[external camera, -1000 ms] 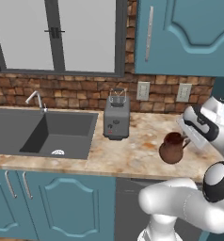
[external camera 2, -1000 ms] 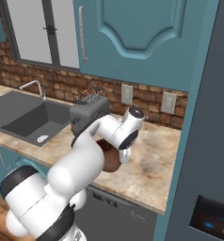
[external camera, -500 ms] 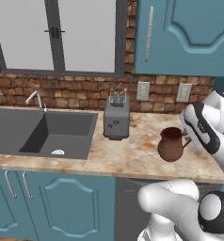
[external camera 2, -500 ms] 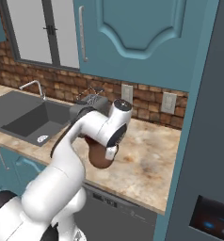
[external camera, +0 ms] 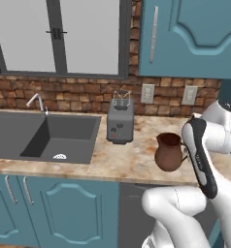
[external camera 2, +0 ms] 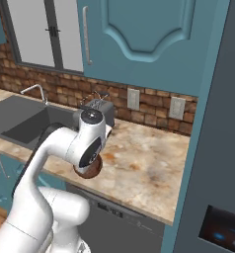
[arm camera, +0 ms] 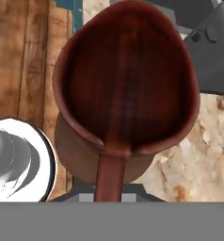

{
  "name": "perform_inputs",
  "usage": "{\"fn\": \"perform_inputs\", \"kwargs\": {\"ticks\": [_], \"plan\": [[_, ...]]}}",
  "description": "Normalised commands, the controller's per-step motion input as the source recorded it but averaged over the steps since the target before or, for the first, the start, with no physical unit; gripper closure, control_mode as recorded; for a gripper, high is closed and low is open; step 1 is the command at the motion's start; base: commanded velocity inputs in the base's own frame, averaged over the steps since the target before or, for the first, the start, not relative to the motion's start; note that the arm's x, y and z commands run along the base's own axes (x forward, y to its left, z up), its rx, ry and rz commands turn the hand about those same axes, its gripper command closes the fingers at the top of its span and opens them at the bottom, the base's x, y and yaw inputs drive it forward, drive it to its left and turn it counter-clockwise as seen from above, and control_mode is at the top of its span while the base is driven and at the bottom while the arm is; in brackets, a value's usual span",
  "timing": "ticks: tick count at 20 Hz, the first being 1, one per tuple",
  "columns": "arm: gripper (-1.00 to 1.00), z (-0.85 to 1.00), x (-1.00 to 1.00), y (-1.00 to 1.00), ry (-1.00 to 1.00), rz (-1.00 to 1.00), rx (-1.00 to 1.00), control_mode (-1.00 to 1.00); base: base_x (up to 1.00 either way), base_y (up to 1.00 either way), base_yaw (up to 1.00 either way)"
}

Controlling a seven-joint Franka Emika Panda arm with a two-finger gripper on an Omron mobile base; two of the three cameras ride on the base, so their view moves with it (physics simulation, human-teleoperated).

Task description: Move the bar and cup from the second highest shelf to the top shelf to make space. Then, place the pitcher from the counter on the cleared second highest shelf.

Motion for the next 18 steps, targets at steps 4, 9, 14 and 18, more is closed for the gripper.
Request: {"fn": "perform_inputs", "kwargs": {"ticks": [4, 9, 14, 18], "plan": [[1.0, 0.7, -0.38, 0.47, -0.15, -0.41, 0.15, -1.0, 0.0, 0.0, 0.0], [1.0, 0.61, -0.43, 0.44, -0.18, -0.45, 0.18, -1.0, 0.0, 0.0, 0.0], [1.0, 0.57, -0.44, 0.29, -0.16, -0.44, 0.18, -1.0, 0.0, 0.0, 0.0], [1.0, 0.79, -0.59, 0.06, -0.04, -0.36, 0.21, -1.0, 0.0, 0.0, 0.0]]}}
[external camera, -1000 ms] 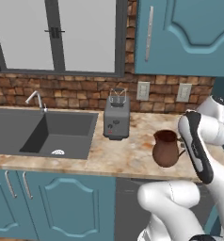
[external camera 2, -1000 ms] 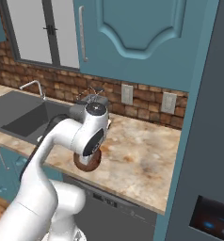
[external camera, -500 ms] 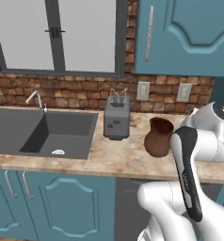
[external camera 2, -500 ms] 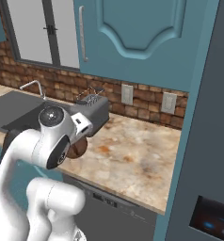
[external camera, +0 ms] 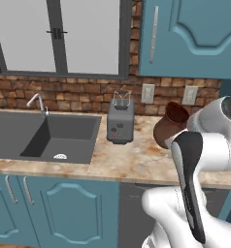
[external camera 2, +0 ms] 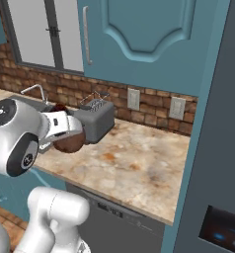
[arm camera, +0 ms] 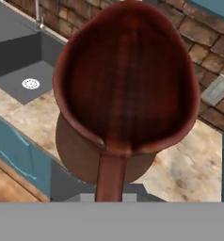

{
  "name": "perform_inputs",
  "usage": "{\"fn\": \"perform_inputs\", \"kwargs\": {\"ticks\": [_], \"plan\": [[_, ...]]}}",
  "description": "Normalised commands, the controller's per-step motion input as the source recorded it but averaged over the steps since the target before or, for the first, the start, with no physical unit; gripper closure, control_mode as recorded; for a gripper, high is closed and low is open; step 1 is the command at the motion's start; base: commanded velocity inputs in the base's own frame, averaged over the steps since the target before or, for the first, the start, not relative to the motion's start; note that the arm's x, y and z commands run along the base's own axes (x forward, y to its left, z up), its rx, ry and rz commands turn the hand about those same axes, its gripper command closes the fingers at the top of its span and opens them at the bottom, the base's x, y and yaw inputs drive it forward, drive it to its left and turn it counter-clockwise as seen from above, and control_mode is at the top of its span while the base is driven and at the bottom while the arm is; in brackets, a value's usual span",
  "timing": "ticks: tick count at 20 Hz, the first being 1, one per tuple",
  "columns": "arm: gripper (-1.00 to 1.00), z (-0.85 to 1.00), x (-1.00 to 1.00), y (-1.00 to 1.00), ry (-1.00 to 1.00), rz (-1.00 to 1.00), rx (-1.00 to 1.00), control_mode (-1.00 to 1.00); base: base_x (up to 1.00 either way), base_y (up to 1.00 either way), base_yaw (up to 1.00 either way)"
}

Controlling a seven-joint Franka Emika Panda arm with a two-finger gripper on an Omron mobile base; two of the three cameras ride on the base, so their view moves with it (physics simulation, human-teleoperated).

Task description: Move the bar and cup from the second highest shelf to the top shelf to make space. Then, place the pitcher from the counter on the cleared second highest shelf.

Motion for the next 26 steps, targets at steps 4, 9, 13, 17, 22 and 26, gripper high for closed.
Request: {"fn": "perform_inputs", "kwargs": {"ticks": [4, 9, 13, 17, 22, 26], "plan": [[1.0, 0.75, -0.76, 0.0, 0.0, -0.29, 0.25, -1.0, 0.0, 0.0, 0.0], [1.0, 0.69, -0.62, -0.02, 0.0, -0.2, 0.25, -1.0, 0.0, 0.0, 0.0], [1.0, 0.58, -0.28, -0.05, 0.0, -0.09, 0.21, -1.0, 0.0, 0.0, 0.0], [1.0, 0.11, 0.0, -0.05, 0.0, -0.01, 0.04, -1.0, 0.0, 0.0, 0.0], [1.0, 0.0, 0.0, -0.02, 0.0, 0.0, 0.0, -1.0, 0.0, 0.0, 0.0], [1.0, 0.0, 0.0, 0.0, 0.0, 0.0, 0.0, -1.0, 0.0, 0.0, 0.0]]}}
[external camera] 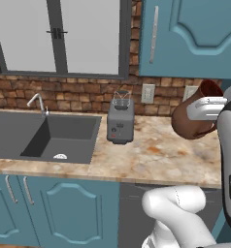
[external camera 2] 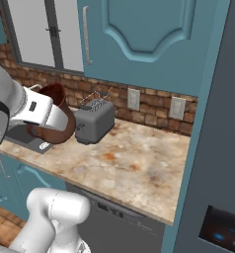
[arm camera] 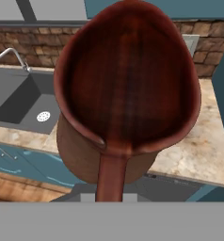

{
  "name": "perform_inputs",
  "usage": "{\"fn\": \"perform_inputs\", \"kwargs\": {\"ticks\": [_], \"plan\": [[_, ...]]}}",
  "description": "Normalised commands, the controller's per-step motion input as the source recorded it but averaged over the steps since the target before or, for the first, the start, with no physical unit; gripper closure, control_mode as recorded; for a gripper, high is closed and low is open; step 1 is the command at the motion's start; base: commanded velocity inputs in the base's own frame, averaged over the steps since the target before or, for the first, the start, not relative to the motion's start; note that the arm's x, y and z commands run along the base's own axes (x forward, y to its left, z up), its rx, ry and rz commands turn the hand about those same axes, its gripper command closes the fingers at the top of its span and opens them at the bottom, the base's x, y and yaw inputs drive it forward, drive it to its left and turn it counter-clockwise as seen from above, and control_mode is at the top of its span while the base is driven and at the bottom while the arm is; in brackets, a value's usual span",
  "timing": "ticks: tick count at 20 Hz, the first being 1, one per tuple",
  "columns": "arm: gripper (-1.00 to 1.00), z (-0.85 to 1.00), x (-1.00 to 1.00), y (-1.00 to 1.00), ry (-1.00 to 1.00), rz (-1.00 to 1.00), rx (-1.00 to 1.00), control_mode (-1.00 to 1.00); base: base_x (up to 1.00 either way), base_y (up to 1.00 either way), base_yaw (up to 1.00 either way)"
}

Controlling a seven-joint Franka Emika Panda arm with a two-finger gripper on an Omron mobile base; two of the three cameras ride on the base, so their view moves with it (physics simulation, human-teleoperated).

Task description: Move the bar and cup from the second highest shelf to the top shelf to make space. Then, place the pitcher from the counter on the cleared second highest shelf.

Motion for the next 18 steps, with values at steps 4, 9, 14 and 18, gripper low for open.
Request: {"fn": "perform_inputs", "kwargs": {"ticks": [4, 9, 14, 18], "plan": [[1.0, 0.0, 0.0, 0.0, 0.0, 0.0, 0.0, -1.0, 0.0, 0.0, 0.0], [1.0, 0.0, -0.1, 0.0, 0.0, 0.0, 0.0, 1.0, -0.11, 0.0, 0.0], [1.0, 0.0, 0.0, 0.0, 0.0, 0.0, 0.0, 1.0, -0.87, 0.0, 0.0], [1.0, 0.0, 0.0, 0.0, 0.0, 0.0, 0.0, 1.0, -1.0, 0.02, -0.02]]}}
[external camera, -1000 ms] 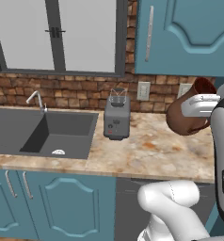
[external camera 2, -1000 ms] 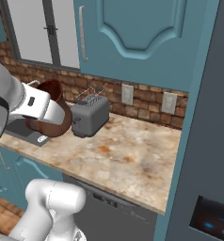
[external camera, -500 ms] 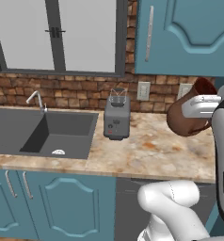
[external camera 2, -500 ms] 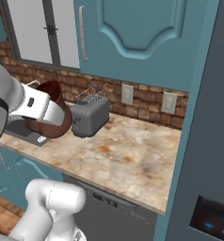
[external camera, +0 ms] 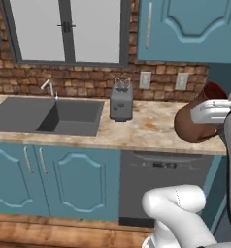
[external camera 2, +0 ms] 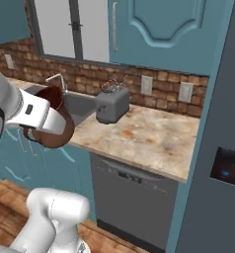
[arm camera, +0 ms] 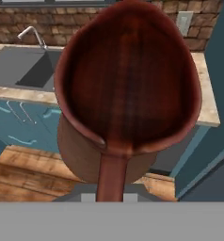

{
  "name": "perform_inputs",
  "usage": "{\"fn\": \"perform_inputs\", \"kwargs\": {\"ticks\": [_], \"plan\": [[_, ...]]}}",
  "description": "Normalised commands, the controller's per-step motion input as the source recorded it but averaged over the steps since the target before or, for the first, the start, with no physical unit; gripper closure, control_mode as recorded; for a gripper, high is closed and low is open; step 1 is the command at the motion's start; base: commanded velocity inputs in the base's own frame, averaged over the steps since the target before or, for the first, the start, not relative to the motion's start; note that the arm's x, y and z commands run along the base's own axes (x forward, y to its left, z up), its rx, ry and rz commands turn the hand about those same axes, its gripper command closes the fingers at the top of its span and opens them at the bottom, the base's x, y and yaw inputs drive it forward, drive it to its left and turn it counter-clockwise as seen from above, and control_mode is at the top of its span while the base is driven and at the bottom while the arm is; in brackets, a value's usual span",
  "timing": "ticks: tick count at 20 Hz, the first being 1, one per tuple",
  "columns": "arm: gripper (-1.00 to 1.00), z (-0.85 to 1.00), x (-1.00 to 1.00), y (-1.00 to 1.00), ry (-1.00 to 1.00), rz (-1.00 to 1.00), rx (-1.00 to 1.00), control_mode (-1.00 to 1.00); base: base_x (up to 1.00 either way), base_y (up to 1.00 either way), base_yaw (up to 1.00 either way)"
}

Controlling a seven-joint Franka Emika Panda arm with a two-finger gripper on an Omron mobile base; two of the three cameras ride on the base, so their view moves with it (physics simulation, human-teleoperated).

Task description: Move the bar and cup from the second highest shelf to the top shelf to make space. Then, place the pitcher from the counter on the cleared second highest shelf.

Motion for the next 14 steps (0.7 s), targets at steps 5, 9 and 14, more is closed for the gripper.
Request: {"fn": "perform_inputs", "kwargs": {"ticks": [5, 9, 14], "plan": [[1.0, 0.0, 0.0, 0.0, 0.0, 0.0, 0.0, 1.0, -0.9, 0.0, -0.26], [1.0, 0.0, 0.0, 0.0, 0.0, 0.0, 0.0, 1.0, -0.5, -0.01, -0.45], [1.0, 0.0, 0.0, 0.0, 0.0, 0.0, 0.0, 1.0, -0.22, -0.12, -0.52]]}}
